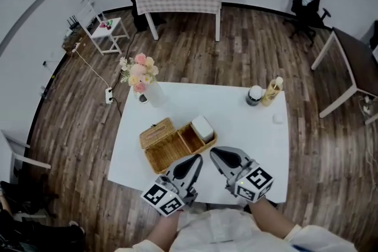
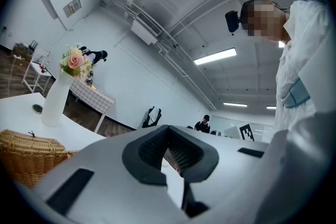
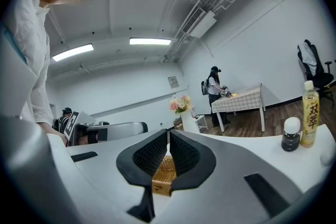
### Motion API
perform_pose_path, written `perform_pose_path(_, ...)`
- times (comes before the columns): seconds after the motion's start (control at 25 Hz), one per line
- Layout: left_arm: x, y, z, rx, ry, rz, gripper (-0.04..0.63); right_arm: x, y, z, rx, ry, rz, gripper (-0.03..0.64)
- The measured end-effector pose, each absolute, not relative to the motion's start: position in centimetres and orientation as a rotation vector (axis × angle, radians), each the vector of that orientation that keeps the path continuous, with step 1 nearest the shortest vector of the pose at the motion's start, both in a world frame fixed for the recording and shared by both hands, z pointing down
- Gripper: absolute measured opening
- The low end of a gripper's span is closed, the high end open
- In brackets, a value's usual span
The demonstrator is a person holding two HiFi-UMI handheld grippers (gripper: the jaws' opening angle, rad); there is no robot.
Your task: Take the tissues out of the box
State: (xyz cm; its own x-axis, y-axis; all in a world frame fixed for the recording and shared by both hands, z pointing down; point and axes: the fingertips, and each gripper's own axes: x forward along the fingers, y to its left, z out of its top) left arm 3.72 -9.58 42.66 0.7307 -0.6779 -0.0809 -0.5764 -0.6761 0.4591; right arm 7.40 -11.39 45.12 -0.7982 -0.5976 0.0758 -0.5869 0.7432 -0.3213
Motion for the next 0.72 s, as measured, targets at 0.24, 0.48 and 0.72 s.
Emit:
perform_pose_path(0.24,3.2,-10.9,43.7,2.514,-0.932,-0.328,0.002,7.0,-12.9,46.1,-1.024,2.9,-0.531,0.035)
perform_pose_path(0.48,2.1,-12.0,44.0,2.518,-0.886,-0.333,0.002,5.8,-13.4,46.4,-1.075,2.91,-0.518,0.035)
perform_pose_path(0.72,1.3,-13.0,43.9,2.528,-0.851,-0.344,0.002,4.8,-14.4,46.6,-1.115,2.962,-0.443,0.035)
